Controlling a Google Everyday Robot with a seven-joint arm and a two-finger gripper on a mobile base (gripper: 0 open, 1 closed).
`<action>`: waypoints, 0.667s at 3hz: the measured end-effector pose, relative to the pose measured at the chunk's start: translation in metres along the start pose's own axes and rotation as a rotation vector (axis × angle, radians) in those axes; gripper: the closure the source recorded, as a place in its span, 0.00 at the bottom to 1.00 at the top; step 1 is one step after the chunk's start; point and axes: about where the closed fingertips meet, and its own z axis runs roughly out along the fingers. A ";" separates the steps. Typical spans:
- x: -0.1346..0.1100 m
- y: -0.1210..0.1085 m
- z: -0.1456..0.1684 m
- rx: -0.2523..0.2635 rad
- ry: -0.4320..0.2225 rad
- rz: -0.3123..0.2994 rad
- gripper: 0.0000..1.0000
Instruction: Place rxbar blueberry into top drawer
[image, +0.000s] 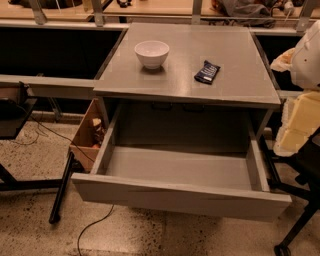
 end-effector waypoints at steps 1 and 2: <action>0.000 0.000 0.000 0.000 0.000 0.000 0.00; -0.005 -0.010 -0.004 0.024 -0.015 0.007 0.00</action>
Offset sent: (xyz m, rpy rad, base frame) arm 0.0227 0.0024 0.0121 0.0256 -0.0366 -0.0173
